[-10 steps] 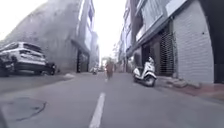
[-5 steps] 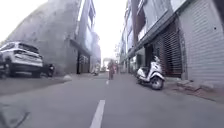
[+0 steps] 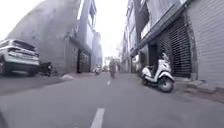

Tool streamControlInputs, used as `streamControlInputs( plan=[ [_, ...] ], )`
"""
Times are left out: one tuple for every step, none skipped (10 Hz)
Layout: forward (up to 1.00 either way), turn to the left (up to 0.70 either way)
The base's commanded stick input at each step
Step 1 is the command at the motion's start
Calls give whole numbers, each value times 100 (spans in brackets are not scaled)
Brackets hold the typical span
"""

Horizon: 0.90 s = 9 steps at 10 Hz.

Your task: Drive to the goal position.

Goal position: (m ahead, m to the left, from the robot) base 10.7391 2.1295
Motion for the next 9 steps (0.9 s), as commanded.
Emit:
streamControlInputs(
  plan=[
    [100,0],
    [100,0],
    [100,0],
    [100,0],
    [100,0],
    [100,0],
    [100,0],
    [100,0],
    [100,0]
  ],
)
